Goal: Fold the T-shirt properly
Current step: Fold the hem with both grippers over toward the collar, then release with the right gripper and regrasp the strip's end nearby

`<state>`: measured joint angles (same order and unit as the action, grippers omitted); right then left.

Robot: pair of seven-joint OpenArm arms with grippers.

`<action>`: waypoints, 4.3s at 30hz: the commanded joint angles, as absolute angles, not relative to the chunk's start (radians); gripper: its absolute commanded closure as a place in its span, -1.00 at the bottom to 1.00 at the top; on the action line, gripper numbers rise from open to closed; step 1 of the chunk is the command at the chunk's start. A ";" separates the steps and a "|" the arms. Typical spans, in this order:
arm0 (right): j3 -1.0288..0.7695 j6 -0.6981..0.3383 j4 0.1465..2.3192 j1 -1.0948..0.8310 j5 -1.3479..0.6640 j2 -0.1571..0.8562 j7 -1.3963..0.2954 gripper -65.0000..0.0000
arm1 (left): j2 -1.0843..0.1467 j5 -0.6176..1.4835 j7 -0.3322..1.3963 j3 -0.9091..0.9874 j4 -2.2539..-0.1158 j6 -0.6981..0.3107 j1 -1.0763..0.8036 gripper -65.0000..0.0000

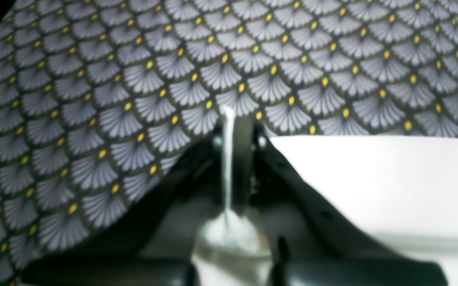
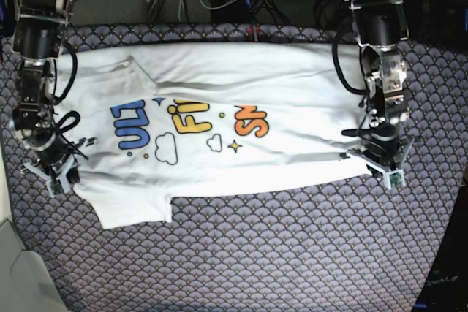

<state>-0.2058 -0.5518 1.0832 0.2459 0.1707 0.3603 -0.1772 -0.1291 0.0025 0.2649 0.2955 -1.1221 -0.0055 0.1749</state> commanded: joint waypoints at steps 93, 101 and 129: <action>-0.664 -0.698 1.620 -0.355 0.068 0.326 -0.173 -0.05 | -0.145 0.001 0.232 0.398 -1.520 -0.012 -0.321 0.00; -0.430 -0.698 1.662 -0.194 0.067 0.341 -0.400 -0.05 | -0.143 0.001 0.232 0.398 -1.529 -0.004 -0.328 0.00; -0.288 -0.698 1.319 0.148 0.067 0.311 -0.619 -0.05 | -0.143 -0.004 0.232 0.392 -1.529 -0.004 -0.338 0.00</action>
